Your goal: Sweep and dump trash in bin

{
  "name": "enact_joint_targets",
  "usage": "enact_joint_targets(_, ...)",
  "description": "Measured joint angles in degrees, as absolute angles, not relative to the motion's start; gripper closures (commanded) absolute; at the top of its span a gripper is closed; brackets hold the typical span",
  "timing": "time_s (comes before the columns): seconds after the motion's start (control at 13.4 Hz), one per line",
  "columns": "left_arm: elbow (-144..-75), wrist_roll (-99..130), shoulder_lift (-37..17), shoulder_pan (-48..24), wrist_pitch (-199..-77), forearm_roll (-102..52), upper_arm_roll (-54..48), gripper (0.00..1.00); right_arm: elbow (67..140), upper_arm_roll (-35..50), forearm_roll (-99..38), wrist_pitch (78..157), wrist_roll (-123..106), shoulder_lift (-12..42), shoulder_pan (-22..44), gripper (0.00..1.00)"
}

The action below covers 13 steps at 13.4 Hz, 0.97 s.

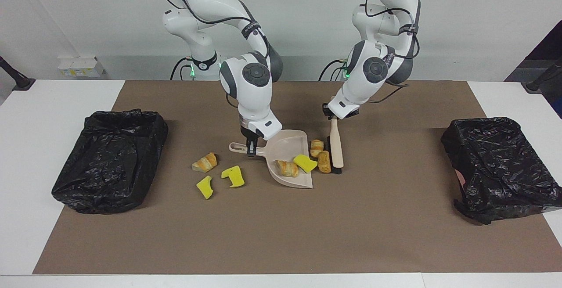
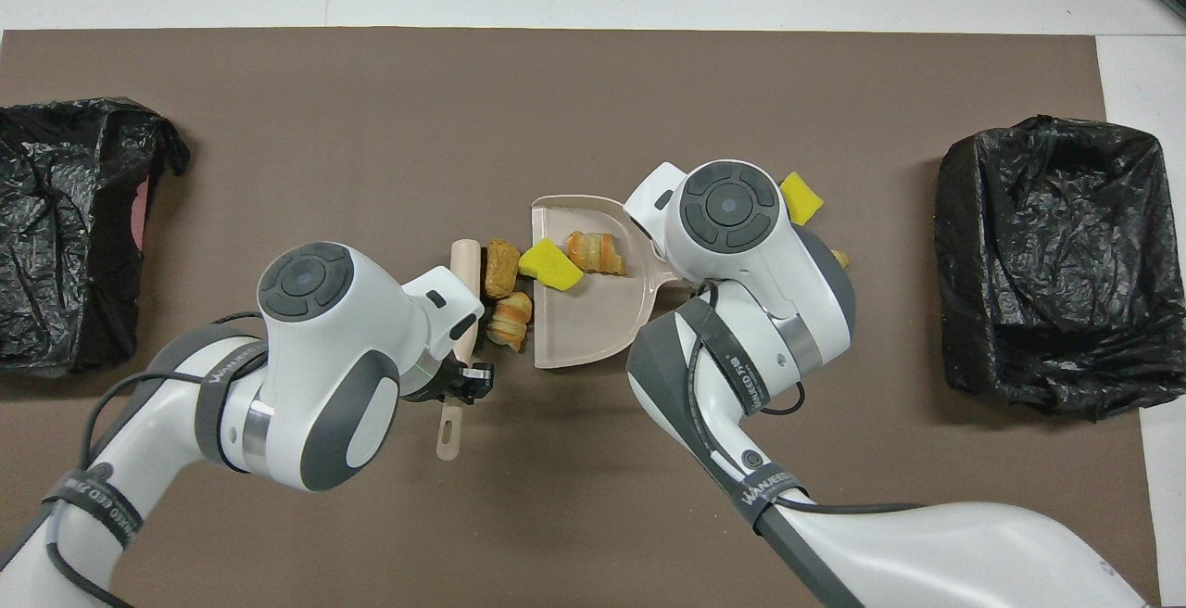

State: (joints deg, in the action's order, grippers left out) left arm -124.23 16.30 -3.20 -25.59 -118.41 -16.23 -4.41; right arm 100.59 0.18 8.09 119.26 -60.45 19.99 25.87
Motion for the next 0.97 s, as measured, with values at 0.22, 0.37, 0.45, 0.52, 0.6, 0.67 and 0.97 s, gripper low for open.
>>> enact_joint_targets(0.22,-124.9,17.2,-3.1,-29.3,-122.4,-20.7,-4.4,1.0,100.6,0.2,8.1,119.3,-60.4,20.0,25.9,1.0)
enact_joint_targets(0.37,-124.9,17.3,-3.1,-30.5,-124.0,-23.8,-4.4,1.0,100.6,0.2,8.1,119.3,-60.4,20.0,25.9,1.0)
enact_joint_targets(0.45,-124.8,17.3,-3.0,-30.9,-124.4,-25.2,-4.4,1.0,100.6,0.2,8.1,119.3,-60.4,20.0,25.9,1.0)
enact_joint_targets(0.52,-124.8,17.3,-3.0,-31.1,-124.7,-26.2,-4.4,1.0,100.6,0.2,8.1,119.3,-60.4,20.0,25.9,1.0)
enact_joint_targets(0.6,-124.8,17.3,-2.9,-31.2,-125.0,-26.6,-4.5,1.0,100.6,0.2,8.1,119.3,-60.4,20.0,25.9,1.0)
enact_joint_targets(0.67,-124.8,17.3,-2.8,-31.2,-125.3,-26.8,-4.5,1.0,100.6,0.2,8.1,119.3,-60.4,20.0,25.9,1.0)
enact_joint_targets(0.97,-124.8,19.9,-2.4,-31.2,-125.4,-26.9,-5.0,1.0,100.6,0.1,8.1,119.4,-60.4,20.1,25.9,1.0)
